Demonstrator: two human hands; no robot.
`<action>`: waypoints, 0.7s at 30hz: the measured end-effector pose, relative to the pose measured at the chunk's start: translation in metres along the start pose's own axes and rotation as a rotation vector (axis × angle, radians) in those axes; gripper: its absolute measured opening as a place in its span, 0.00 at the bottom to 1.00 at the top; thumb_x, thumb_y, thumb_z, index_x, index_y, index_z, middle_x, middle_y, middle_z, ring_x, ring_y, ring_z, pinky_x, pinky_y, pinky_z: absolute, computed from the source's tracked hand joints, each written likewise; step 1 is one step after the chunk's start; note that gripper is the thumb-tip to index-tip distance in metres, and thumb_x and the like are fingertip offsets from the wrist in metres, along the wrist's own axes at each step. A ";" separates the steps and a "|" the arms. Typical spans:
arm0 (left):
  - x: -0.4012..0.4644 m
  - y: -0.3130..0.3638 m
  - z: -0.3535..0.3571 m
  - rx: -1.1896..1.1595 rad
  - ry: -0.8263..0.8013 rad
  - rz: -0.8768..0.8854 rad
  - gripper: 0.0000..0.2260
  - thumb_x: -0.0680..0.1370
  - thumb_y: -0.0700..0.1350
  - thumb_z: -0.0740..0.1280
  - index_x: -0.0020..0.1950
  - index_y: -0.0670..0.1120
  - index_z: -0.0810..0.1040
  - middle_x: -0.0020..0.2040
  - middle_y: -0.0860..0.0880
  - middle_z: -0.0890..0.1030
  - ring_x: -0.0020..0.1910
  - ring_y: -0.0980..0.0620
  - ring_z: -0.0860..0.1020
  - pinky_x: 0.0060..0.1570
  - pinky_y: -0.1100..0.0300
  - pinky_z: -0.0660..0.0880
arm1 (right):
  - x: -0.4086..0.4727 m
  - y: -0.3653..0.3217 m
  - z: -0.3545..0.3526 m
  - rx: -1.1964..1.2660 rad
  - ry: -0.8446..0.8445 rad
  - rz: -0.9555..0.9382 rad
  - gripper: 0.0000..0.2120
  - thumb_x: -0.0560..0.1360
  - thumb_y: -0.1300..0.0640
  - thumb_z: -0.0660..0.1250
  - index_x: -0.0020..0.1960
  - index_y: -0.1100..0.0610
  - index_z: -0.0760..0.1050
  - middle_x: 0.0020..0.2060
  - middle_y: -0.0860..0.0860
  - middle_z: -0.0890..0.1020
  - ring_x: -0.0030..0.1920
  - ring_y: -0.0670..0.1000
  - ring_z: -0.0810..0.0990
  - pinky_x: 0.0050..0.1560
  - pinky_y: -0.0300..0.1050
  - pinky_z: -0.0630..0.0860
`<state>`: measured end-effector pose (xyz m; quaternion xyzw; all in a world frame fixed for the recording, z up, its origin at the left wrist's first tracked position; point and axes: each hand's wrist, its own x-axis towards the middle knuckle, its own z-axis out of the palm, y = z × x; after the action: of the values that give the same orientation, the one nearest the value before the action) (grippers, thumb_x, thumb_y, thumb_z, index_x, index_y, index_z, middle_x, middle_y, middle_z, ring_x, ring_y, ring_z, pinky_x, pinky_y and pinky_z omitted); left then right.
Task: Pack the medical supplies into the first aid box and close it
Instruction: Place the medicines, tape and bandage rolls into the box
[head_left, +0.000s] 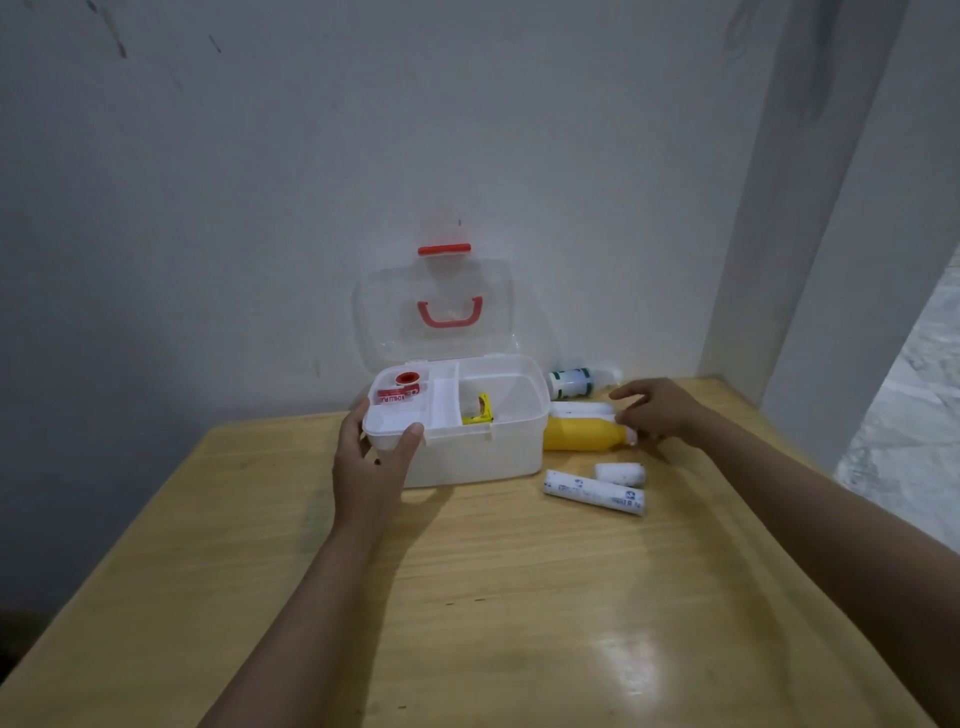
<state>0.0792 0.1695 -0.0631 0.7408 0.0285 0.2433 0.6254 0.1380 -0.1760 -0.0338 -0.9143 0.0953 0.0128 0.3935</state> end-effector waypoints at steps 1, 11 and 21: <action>0.000 0.000 0.000 -0.002 0.004 0.001 0.27 0.71 0.48 0.74 0.68 0.52 0.69 0.63 0.54 0.75 0.59 0.53 0.75 0.53 0.53 0.78 | 0.004 -0.004 0.000 -0.043 -0.022 0.000 0.19 0.70 0.58 0.71 0.60 0.51 0.76 0.46 0.57 0.82 0.36 0.51 0.78 0.37 0.45 0.78; 0.000 -0.001 0.002 -0.016 0.015 0.003 0.28 0.71 0.47 0.74 0.68 0.55 0.69 0.63 0.54 0.75 0.59 0.52 0.76 0.49 0.56 0.78 | 0.015 -0.016 0.007 -0.104 -0.076 -0.071 0.08 0.71 0.62 0.69 0.49 0.56 0.79 0.48 0.56 0.80 0.42 0.51 0.77 0.39 0.45 0.76; -0.002 0.004 0.002 -0.009 0.017 0.000 0.29 0.71 0.46 0.73 0.71 0.52 0.67 0.62 0.54 0.73 0.61 0.50 0.74 0.46 0.60 0.77 | 0.022 -0.007 0.007 -0.058 -0.150 -0.160 0.20 0.71 0.63 0.67 0.61 0.51 0.76 0.64 0.53 0.75 0.59 0.52 0.74 0.57 0.44 0.71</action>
<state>0.0769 0.1657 -0.0601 0.7360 0.0326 0.2497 0.6284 0.1612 -0.1701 -0.0355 -0.9265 -0.0080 0.0527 0.3726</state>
